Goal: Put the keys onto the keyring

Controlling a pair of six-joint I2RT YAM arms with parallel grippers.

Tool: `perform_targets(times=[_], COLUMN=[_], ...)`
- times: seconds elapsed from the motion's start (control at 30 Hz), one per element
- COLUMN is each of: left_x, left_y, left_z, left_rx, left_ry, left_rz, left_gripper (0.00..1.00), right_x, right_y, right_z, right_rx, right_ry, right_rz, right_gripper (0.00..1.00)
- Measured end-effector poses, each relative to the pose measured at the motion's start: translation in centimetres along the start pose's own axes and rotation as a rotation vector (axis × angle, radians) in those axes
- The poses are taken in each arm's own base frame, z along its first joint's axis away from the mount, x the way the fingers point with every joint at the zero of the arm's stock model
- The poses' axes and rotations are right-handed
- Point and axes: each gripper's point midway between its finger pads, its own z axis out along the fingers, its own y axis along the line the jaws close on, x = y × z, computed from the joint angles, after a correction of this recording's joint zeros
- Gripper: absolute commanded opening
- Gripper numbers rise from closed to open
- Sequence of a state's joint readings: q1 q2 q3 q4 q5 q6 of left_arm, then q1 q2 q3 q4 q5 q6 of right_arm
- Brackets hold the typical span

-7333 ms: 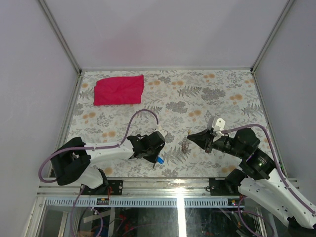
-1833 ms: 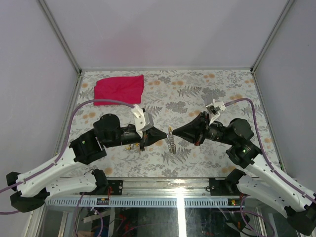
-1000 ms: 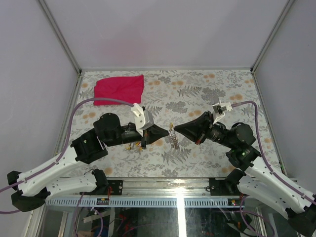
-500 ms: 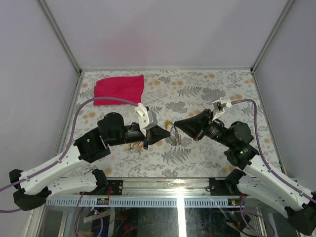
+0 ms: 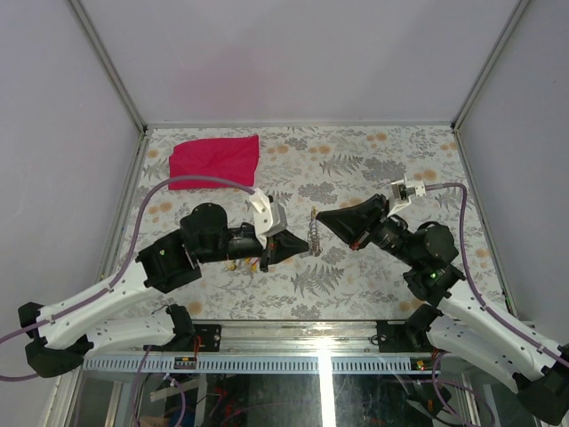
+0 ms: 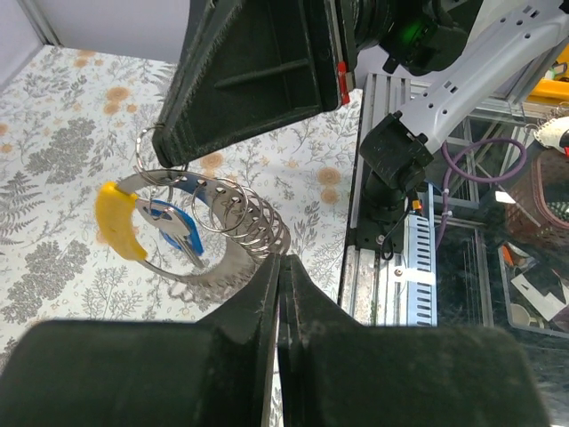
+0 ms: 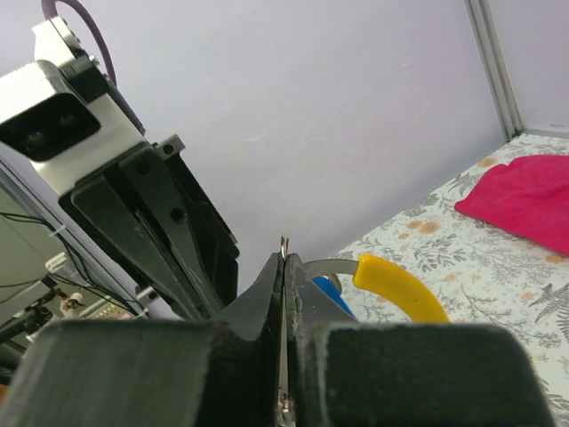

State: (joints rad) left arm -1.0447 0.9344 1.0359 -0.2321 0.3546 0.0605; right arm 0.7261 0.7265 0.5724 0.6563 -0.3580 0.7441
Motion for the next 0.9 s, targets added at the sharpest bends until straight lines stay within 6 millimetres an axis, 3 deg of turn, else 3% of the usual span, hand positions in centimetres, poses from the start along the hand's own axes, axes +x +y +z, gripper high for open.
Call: perform_targets(times=[0.17, 0.47, 0.7, 0.9], left_x=[-1.3, -4.3, -4.0, -3.7], left_y=[-0.3, -1.2, -2.3, -3.0], left_z=[-1.2, -3.9, -3.6, -3.3], left_rx=[-0.008, -0.017, 0.052, 0.098], left_ry=[-0.044, -0.154, -0.144, -0.134], left_rz=[0.012, 0.028, 0.027, 0.027], left_gripper=[0.1, 0.24, 0.31, 0.33], right_x=[0.3, 1.8, 1.5, 1.4], right_y=[0.5, 3.4, 6.3, 7.3], right_z=[-0.5, -1.2, -1.1, -1.2], right_rx=[-0.035, -0.211, -0.366, -0.418], right_ry=[0.016, 0.122, 0.167, 0.182], right_rz=[-0.065, -0.147, -0.168, -0.165], right_gripper=[0.0, 0.0, 0.0, 0.0])
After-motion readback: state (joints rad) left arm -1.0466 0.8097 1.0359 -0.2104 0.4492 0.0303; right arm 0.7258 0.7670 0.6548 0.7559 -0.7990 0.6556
